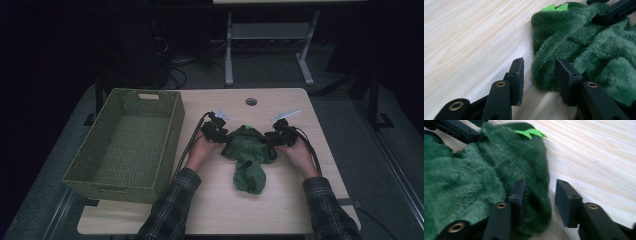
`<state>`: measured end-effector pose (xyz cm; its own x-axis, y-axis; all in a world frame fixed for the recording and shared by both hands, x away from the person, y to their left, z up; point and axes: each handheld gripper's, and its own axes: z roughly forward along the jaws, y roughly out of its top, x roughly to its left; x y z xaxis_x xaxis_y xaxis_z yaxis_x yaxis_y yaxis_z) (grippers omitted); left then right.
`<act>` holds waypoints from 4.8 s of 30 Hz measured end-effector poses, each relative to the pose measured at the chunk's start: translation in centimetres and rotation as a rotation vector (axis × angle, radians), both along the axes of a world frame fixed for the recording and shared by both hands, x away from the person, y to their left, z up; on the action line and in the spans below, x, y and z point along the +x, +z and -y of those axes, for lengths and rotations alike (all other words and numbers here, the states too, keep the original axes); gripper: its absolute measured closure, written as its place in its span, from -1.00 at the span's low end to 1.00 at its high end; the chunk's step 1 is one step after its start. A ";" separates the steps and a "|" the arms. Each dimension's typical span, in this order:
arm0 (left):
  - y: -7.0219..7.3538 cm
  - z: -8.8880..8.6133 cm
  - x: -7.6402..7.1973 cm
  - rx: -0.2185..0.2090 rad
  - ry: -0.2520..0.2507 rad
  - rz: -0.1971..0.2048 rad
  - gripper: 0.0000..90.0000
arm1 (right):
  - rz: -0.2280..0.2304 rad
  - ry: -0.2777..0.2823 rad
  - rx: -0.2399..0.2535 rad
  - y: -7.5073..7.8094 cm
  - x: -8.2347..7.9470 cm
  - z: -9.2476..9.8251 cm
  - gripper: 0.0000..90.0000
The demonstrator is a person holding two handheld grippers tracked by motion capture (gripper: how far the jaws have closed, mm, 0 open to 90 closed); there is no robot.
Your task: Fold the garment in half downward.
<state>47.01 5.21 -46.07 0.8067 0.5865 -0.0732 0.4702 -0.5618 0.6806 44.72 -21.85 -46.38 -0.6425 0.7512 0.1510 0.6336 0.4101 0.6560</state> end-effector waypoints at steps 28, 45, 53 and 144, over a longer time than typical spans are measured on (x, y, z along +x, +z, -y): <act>7.1 -0.3 -0.5 -0.090 0.007 0.121 0.96 | 0.087 -0.034 0.112 5.5 -0.3 1.1 0.95; 9.3 -0.4 -3.6 -0.159 -0.053 0.169 0.95 | 0.175 -0.004 0.175 7.9 -3.0 1.7 0.95; 8.7 -0.5 -6.2 -0.184 -0.089 0.181 0.95 | 0.212 0.037 0.183 7.5 -6.0 1.5 0.95; -0.1 0.9 -10.0 -0.005 -0.184 0.021 1.00 | -0.031 0.132 0.059 -0.3 -11.4 -0.4 1.00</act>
<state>37.03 4.26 -46.16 0.9019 0.4281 -0.0583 0.3454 -0.6335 0.6923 33.29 -21.46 -46.70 -0.7295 0.6497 0.2138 0.5969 0.4521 0.6628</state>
